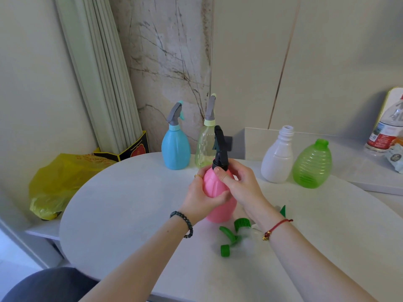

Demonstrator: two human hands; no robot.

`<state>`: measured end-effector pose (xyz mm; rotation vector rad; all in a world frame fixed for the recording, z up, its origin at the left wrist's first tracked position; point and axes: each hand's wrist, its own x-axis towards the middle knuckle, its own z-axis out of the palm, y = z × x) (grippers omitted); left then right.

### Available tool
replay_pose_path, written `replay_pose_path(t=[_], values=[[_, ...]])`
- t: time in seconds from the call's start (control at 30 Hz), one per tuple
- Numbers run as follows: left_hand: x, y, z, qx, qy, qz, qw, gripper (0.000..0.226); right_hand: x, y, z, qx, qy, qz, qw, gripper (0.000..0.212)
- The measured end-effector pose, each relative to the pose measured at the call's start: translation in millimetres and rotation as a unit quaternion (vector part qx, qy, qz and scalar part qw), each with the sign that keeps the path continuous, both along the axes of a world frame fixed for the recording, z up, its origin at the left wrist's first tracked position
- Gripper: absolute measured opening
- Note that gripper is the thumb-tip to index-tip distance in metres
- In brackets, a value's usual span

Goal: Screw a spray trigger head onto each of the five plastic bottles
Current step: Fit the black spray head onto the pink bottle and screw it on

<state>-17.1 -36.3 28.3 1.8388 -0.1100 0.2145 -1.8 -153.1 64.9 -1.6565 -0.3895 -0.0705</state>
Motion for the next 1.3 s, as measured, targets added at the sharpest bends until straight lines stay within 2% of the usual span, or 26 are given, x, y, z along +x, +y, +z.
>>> replay_pose_path(t=[0.07,0.17,0.23,0.33,0.43,0.57,0.63,0.7,0.77,0.8,0.83,0.87,0.93,1.0,1.07,1.1,1.17,1.2,1.27,1.3], values=[[-1.8,1.5,-5.9,-0.017,0.004,0.003,1.000,0.068,-2.6,-2.0,-5.9,-0.022,0.009,0.008,1.000,0.029],[-5.4,3.8,-14.1,-0.017,0.009,0.007,1.000,0.061,-9.3,-10.5,-19.4,-0.061,0.042,0.041,0.996,0.063],[-7.0,5.2,-14.4,-0.013,0.015,0.009,1.000,0.065,-11.4,-18.8,-25.5,-0.078,0.045,0.074,0.993,0.081],[-4.4,7.2,-1.9,0.001,0.017,-0.015,1.000,0.077,-9.6,-29.7,-23.0,-0.122,0.028,0.103,0.987,0.097],[11.5,1.8,22.3,0.036,0.006,-0.060,0.998,0.087,5.7,-37.2,-10.5,-0.149,-0.020,0.056,0.987,0.102],[52.8,-20.8,49.0,0.071,-0.007,-0.067,0.995,0.079,45.5,-43.4,4.2,-0.125,-0.074,-0.067,0.987,0.100],[72.5,-34.3,51.8,0.080,0.002,-0.050,0.996,0.074,65.9,-45.3,2.6,-0.139,-0.078,-0.122,0.980,0.093],[87.8,-45.5,46.4,0.100,0.028,-0.030,0.994,0.073,86.1,-47.4,-6.7,-0.182,-0.100,-0.148,0.967,0.075],[96.9,-52.6,37.7,0.119,0.056,-0.024,0.991,0.070,104.2,-50.2,-16.6,-0.254,-0.130,-0.185,0.940,0.037],[99.8,-54.2,33.7,0.122,0.067,-0.022,0.990,0.070,109.3,-47.8,-17.8,-0.220,-0.111,-0.187,0.951,0.015],[102.1,-54.7,30.2,0.120,0.076,-0.018,0.990,0.070,113.6,-44.8,-22.0,-0.158,-0.067,-0.185,0.968,0.010],[103.9,-54.4,27.7,0.116,0.082,-0.016,0.990,0.070,116.1,-43.7,-25.2,-0.139,-0.067,-0.179,0.972,0.014],[106.1,-53.3,24.1,0.108,0.093,-0.019,0.990,0.070,117.8,-43.7,-30.1,-0.124,-0.077,-0.171,0.974,0.008],[107.7,-52.0,20.8,0.105,0.101,-0.030,0.989,0.070,119.9,-41.7,-33.0,-0.131,-0.045,-0.192,0.971,0.005],[108.9,-50.5,18.6,0.098,0.106,-0.041,0.989,0.071,119.2,-42.5,-32.9,-0.181,-0.039,-0.219,0.958,0.005],[109.8,-49.9,17.8,0.093,0.109,-0.044,0.989,0.073,118.4,-46.1,-31.9,-0.209,-0.066,-0.202,0.955,0.014],[109.5,-50.9,16.9,0.083,0.114,-0.048,0.989,0.072,122.3,-47.4,-36.1,-0.196,-0.061,-0.191,0.960,0.061],[107.4,-52.6,17.3,0.074,0.112,-0.045,0.990,0.066,121.2,-46.4,-32.4,-0.174,-0.060,-0.190,0.964,0.075],[100.0,-56.9,17.1,0.060,0.108,-0.018,0.992,0.053,120.4,-44.3,-26.1,-0.118,-0.062,-0.189,0.973,0.089],[96.3,-58.6,14.4,0.061,0.110,-0.011,0.992,0.055,121.5,-42.9,-21.9,-0.113,-0.065,-0.198,0.971,0.093]])
